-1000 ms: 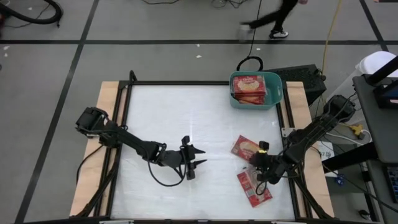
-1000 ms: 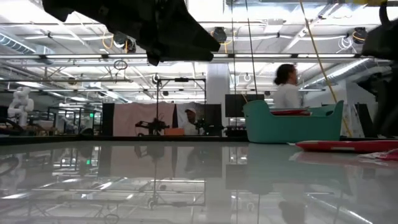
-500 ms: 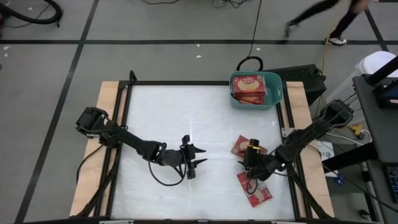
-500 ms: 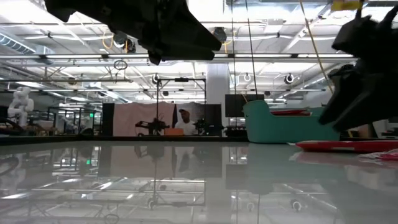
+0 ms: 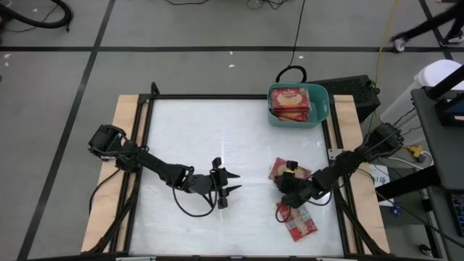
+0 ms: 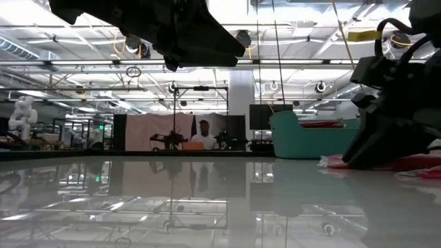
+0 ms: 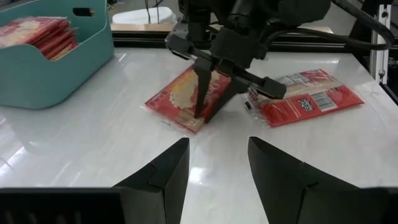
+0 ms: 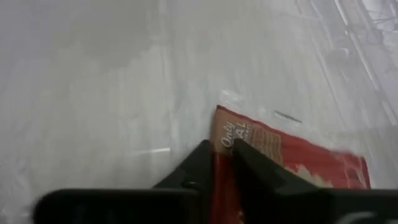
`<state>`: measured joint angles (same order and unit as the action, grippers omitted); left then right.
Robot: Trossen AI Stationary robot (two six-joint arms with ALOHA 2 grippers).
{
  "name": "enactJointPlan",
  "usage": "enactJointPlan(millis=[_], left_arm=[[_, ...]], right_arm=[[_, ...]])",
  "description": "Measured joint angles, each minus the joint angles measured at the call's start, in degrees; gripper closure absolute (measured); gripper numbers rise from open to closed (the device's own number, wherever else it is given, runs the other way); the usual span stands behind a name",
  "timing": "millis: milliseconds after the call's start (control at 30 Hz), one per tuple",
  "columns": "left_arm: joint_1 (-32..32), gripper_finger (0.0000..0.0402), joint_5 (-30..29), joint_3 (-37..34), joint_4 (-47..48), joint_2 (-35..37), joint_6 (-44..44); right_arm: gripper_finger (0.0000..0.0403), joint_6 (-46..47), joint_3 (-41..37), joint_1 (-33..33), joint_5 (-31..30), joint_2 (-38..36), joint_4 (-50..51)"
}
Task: Sort popcorn bags into baskets
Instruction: Put the red popcorn bag into the green bin
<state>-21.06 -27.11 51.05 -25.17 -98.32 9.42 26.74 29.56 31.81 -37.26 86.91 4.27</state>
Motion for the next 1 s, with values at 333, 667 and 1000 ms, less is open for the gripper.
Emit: enactJointPlan(millis=[333, 667, 1000], left_arm=[[0.00, 0.0231, 0.00, 0.00, 0.02, 0.00, -0.14], [0.00, 0.0231, 0.00, 0.00, -0.03, 0.02, -0.08], [1.09, 0.0231, 0.39, 0.04, -8.81, -5.19, -0.40]], right_arm=[[0.0401, -7.89, -0.26, -0.20, 3.75, -0.28, -6.86], [0.0392, -24.08, -0.15, 2.18, 20.17, -0.66, -13.50], [0.0302, -5.81, -0.22, 7.64, 18.27, -7.80, 0.30]])
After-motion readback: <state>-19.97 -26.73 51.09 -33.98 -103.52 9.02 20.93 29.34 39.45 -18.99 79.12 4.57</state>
